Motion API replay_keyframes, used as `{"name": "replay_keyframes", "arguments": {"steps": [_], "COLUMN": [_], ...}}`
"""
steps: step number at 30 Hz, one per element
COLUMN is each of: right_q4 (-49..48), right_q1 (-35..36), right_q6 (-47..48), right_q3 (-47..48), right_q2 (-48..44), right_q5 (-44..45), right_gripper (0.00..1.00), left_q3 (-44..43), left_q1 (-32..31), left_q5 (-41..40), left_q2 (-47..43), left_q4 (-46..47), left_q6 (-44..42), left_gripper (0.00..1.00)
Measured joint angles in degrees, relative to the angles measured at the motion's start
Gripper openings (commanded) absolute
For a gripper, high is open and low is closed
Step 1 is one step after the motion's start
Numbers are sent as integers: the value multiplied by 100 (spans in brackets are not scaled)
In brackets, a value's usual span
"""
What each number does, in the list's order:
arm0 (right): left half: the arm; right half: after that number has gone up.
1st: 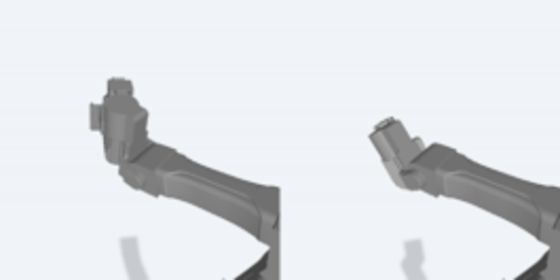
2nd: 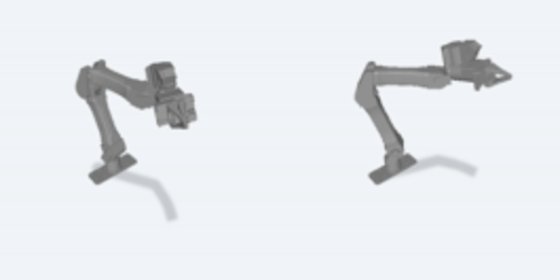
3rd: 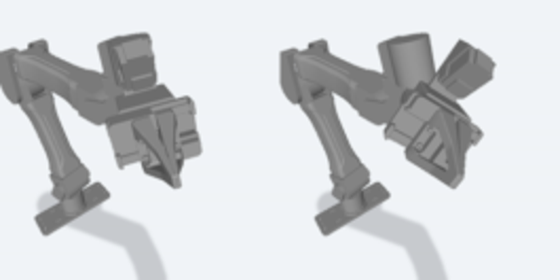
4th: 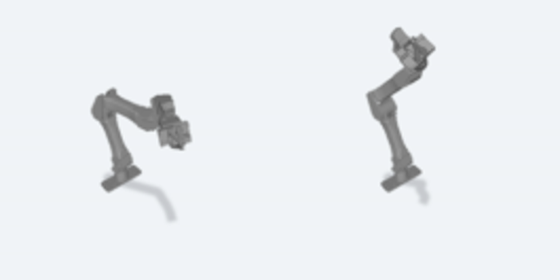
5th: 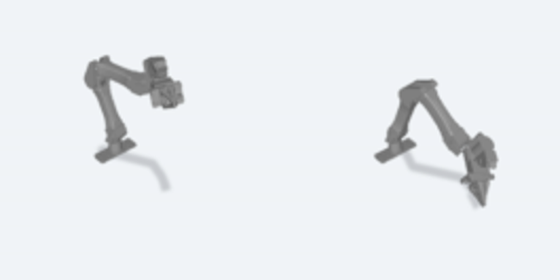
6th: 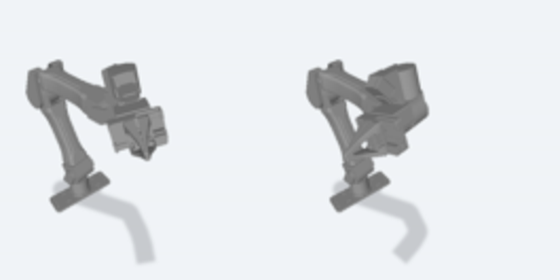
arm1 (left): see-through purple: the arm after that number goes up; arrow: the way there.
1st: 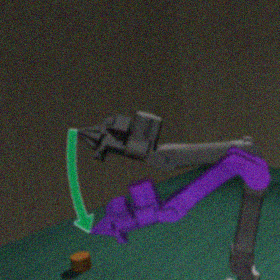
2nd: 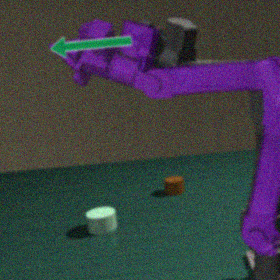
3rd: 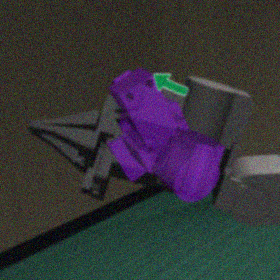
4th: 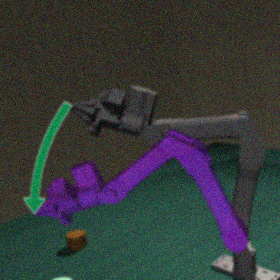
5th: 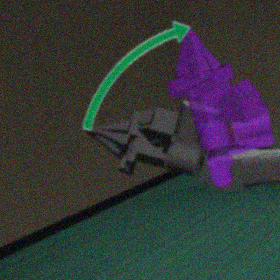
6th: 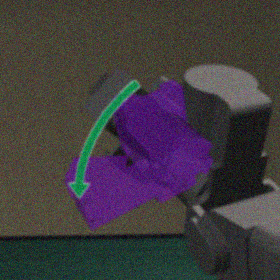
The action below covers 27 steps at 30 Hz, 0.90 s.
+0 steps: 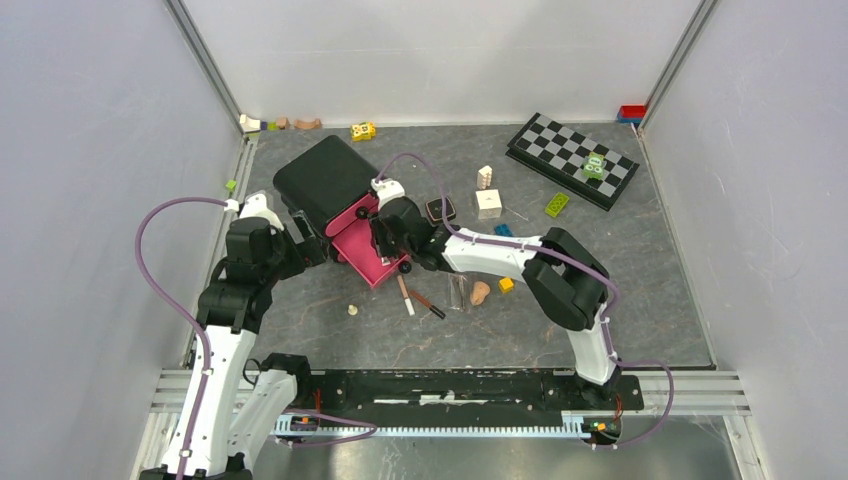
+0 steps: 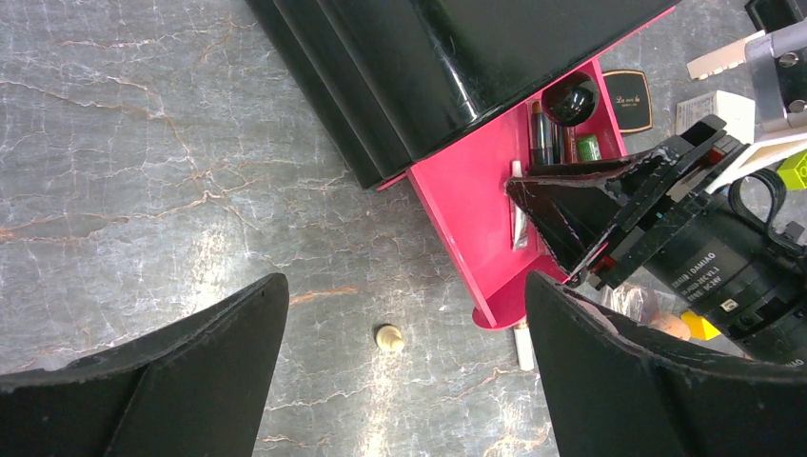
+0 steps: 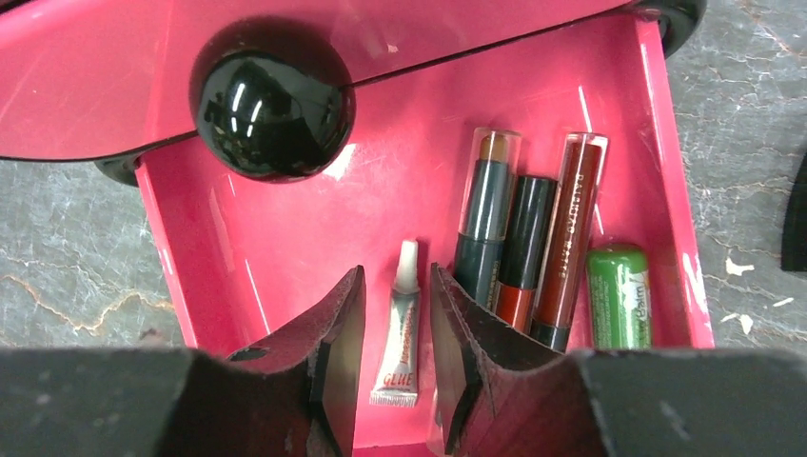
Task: Organize the makeup
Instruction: Place the makeup in the drawer, then pick up the makeup from the center of the board.
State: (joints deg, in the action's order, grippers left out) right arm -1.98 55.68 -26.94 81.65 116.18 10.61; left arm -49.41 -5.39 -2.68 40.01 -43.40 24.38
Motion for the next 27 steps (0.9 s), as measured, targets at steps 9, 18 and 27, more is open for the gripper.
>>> {"name": "replay_keyframes", "arguments": {"steps": [9,18,27], "right_q4": [249,157,210], "right_q1": [17,210,730], "right_q6": [435,358,-101], "right_q3": [-343,-2837,-3875], "right_q2": [-1207,-3458,-3560], "right_q5": [151,553,649], "right_gripper": [38,40,44], "left_q3": [0,0,0], "left_q1": [0,0,0], "left_q5": [0,22,39], "left_q2": [0,31,74], "left_q4": [0,2,2], "left_q6": [0,0,0], "left_gripper": [100,100,100]}}
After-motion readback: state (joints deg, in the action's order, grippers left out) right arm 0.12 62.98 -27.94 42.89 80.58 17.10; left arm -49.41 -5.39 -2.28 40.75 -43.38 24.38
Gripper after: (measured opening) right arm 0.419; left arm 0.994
